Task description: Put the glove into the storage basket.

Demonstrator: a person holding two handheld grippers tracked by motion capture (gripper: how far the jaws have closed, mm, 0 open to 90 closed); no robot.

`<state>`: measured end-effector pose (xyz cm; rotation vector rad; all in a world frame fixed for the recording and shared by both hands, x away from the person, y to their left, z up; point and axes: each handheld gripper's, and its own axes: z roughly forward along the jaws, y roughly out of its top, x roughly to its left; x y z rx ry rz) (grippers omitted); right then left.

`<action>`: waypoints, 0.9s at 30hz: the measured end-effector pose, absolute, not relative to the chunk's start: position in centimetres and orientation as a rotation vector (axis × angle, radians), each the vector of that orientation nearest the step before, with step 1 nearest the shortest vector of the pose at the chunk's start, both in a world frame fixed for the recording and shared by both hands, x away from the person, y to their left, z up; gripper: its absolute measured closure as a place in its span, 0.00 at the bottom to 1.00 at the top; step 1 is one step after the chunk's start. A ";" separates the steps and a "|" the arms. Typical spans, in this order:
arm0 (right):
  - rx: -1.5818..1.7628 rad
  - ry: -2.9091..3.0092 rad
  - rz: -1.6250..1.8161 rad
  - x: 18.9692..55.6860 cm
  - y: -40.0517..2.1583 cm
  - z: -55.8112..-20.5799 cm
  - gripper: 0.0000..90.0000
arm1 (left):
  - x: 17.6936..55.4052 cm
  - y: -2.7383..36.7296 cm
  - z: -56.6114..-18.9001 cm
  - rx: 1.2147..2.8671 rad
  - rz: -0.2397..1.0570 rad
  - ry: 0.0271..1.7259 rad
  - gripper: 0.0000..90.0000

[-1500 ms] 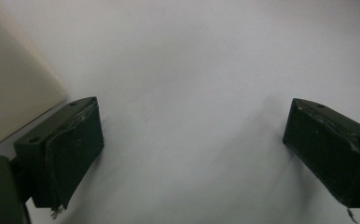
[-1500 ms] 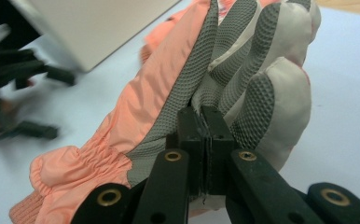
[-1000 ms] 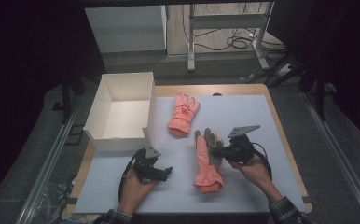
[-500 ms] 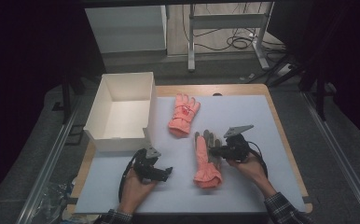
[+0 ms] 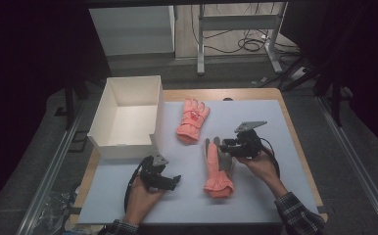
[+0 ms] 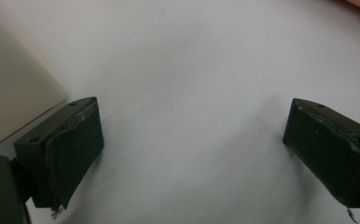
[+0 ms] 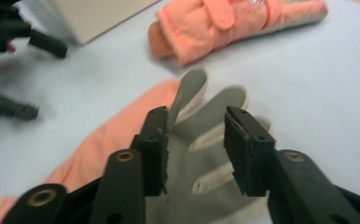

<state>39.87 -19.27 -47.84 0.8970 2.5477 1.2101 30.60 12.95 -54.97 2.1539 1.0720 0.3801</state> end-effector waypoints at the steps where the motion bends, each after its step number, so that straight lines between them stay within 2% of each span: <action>1: 0.901 2.539 1.207 40.3 -18.9 -47.6 0.63 | 30.6 13.0 -55.0 2.154 0.380 1.072 0.05; 7: 0.927 2.505 1.223 42.4 -17.4 -46.8 0.59 | 30.6 13.0 -55.0 2.154 0.380 1.072 0.05; 17: 0.925 2.491 1.203 46.1 -14.7 -46.7 0.60 | 30.6 13.0 -55.0 2.157 0.380 1.071 0.05; 20: 0.914 2.493 1.187 46.7 -14.1 -46.7 0.61 | 30.6 13.0 -55.0 2.156 0.380 1.071 0.05; 27: 0.951 2.487 1.173 48.9 -12.3 -47.1 0.73 | 30.6 13.0 -55.0 2.154 0.380 1.071 0.05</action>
